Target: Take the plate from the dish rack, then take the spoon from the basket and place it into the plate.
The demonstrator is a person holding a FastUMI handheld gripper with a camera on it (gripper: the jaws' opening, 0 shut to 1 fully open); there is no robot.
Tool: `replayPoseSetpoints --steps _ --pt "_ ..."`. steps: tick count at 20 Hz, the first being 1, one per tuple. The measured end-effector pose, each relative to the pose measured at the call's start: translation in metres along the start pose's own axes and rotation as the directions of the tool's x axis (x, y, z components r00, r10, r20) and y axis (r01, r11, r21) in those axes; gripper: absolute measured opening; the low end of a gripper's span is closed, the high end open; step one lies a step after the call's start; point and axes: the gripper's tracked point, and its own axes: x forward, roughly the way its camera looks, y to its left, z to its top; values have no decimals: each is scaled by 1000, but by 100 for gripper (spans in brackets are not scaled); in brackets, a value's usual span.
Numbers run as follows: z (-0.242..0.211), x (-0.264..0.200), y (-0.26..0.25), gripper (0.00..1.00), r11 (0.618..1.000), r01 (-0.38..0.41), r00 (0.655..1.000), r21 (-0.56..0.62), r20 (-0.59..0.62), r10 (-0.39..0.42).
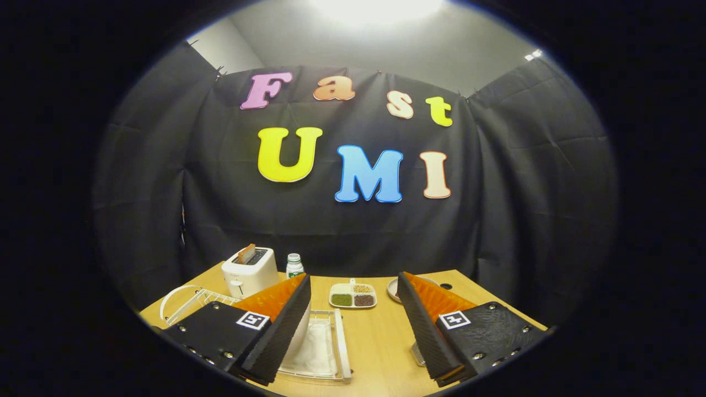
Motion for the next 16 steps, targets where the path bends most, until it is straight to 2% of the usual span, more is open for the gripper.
replayPoseSetpoints --steps 3,5,8,11,14,15,16 --pt "-24 24 25 95 999 9 997 -41 -73 -12" --pt "-44 40 40 80 997 8 992 -77 -126 -18" --pt "-69 58 55 80 992 4 980 -129 -196 -29" --pt "-88 70 59 66 983 23 966 -185 -250 -70" --pt "-95 79 64 64 971 36 955 -235 -278 -102" --pt "-97 84 63 58 965 45 953 -257 -278 -119" --pt "-100 90 64 45 962 46 949 -269 -288 -127"
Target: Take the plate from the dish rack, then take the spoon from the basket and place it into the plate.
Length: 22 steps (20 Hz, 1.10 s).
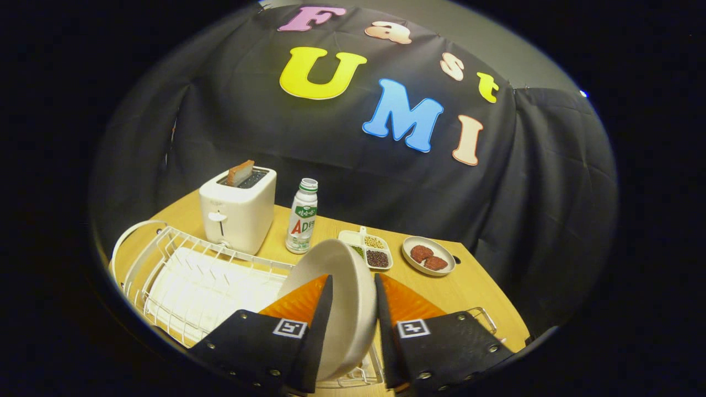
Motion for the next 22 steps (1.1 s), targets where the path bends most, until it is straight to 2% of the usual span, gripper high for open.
replayPoseSetpoints --steps 1,2,8,9,15,22 --pt "0 -1 1 34 1000 7 1000 -10 -8 -7" --pt "1 1 1 29 1000 21 1000 -21 -18 -22" --pt "13 -3 13 20 996 38 998 -78 -42 -41" --pt "16 -5 16 16 995 44 998 -94 -41 -48" --pt "35 -21 12 16 978 100 995 -184 3 -101" --pt "61 -44 -18 16 967 172 985 -186 61 -164"
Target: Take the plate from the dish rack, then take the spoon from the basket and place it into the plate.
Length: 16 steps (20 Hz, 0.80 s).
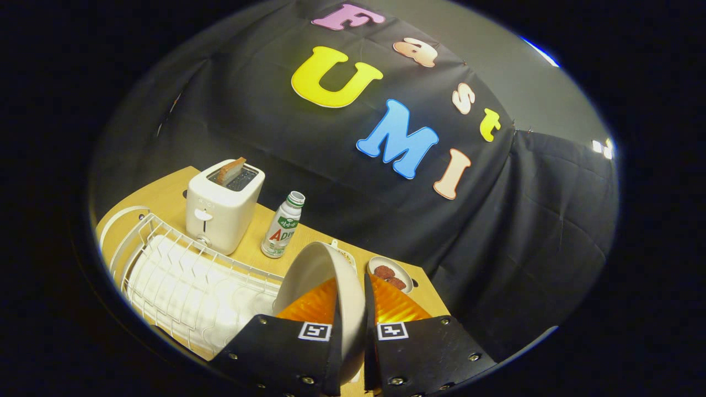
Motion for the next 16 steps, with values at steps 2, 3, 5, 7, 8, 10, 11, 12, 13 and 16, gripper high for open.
replayPoseSetpoints --steps 2,3,5,7,8,10,11,12,13,16 --pt "5 -10 -8 16 1000 8 1000 1 15 -8" --pt "5 -14 -11 16 1000 7 1000 11 19 -7" --pt "5 -28 -19 16 999 4 1000 33 28 -5" --pt "4 -44 -25 16 998 -4 999 60 38 2" --pt "3 -51 -27 16 997 -13 999 72 41 11" --pt "-2 -66 -34 16 996 -27 999 88 44 23" --pt "-5 -73 -37 16 995 -35 999 97 45 30" --pt "-9 -80 -40 16 993 -44 998 107 45 39" --pt "-15 -86 -42 16 991 -55 998 120 42 50" --pt "-38 -107 -52 16 983 -75 997 167 24 72"
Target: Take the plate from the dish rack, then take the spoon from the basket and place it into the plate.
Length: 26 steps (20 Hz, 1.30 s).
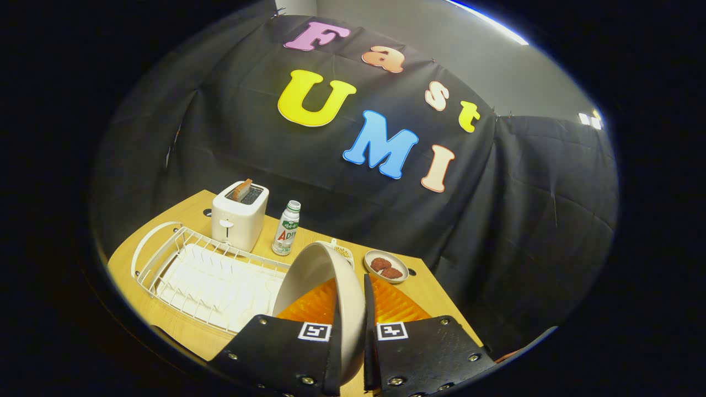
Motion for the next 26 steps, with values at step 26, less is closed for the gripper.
replayPoseSetpoints --steps 26 --pt "-205 -42 39 16 835 -200 886 512 -269 377"
